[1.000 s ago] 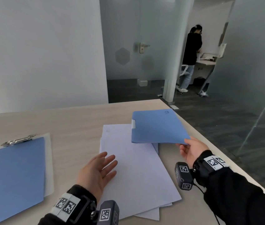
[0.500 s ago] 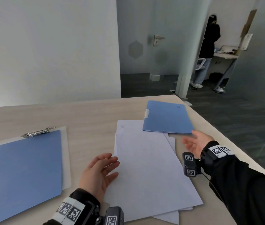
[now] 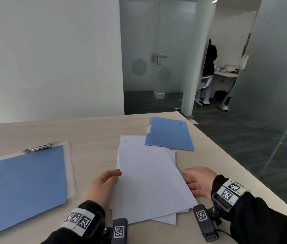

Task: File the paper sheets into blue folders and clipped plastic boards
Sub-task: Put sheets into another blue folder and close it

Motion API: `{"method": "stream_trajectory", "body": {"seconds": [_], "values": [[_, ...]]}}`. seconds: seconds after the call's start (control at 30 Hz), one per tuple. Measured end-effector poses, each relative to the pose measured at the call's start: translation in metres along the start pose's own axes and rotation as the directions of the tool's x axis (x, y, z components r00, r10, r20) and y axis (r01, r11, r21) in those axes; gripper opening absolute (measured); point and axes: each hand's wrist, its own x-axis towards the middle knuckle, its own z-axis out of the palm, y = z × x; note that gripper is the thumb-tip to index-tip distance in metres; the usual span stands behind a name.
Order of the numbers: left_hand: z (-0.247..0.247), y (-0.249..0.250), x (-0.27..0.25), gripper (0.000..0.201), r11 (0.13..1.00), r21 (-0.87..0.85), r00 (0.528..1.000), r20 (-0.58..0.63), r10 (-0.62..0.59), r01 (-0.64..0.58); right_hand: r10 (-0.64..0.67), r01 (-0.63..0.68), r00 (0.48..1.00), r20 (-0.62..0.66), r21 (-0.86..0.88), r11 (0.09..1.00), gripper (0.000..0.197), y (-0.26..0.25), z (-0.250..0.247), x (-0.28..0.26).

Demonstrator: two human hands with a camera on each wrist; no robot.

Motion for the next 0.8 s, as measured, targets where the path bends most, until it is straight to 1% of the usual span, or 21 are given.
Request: {"method": "stream_trajectory", "body": {"seconds": [0.07,0.13,0.2,0.27,0.43,0.47,0.57,0.6,0.67,0.73,0.8], "values": [[0.001,0.001,-0.005,0.026,0.999,0.037,0.999,0.013,0.029,-0.030,-0.012,0.013,1.000,0.003,-0.034,0.999,0.022,0.008,0.000,-0.003],[0.003,0.001,-0.009,0.025,0.997,0.050,0.998,0.021,0.056,-0.057,-0.026,0.026,1.000,-0.004,-0.061,0.998,0.020,0.014,0.000,-0.004],[0.005,0.002,-0.013,0.023,0.997,0.025,0.997,0.036,0.071,-0.072,-0.036,0.035,0.999,-0.004,-0.079,0.996,0.016,0.017,0.003,-0.005],[0.005,0.002,-0.014,0.022,0.996,0.009,0.995,0.049,0.091,-0.092,-0.063,0.063,0.998,0.008,-0.121,0.991,0.018,0.019,0.006,-0.005],[0.004,-0.001,-0.012,0.023,0.995,0.011,0.995,0.038,0.097,-0.097,-0.089,0.093,0.996,0.031,-0.175,0.980,0.024,0.024,0.010,-0.003],[0.004,-0.003,-0.012,0.023,0.996,0.009,0.995,0.034,0.091,-0.092,-0.088,0.093,0.996,0.032,-0.180,0.979,0.022,0.025,0.010,-0.002],[0.002,-0.005,-0.011,0.024,0.997,0.007,0.997,0.036,0.070,-0.070,-0.077,0.082,0.996,0.033,-0.165,0.983,0.005,0.027,0.011,-0.004],[0.001,-0.006,-0.011,0.024,0.998,0.005,0.997,0.038,0.067,-0.068,-0.075,0.079,0.997,0.036,-0.154,0.985,0.002,0.027,0.011,-0.006],[0.001,-0.007,-0.011,0.024,0.998,0.002,0.997,0.034,0.062,-0.062,-0.074,0.081,0.996,0.053,-0.140,0.987,0.002,0.027,0.012,-0.009],[-0.001,-0.008,-0.012,0.024,0.999,0.004,0.998,0.029,0.051,-0.051,-0.074,0.083,0.994,0.078,-0.113,0.990,0.011,0.028,0.013,-0.011],[-0.002,-0.009,-0.013,0.024,0.999,0.021,0.998,0.041,0.040,-0.041,-0.071,0.081,0.990,0.123,-0.086,0.993,0.015,0.028,0.015,-0.014]]}}
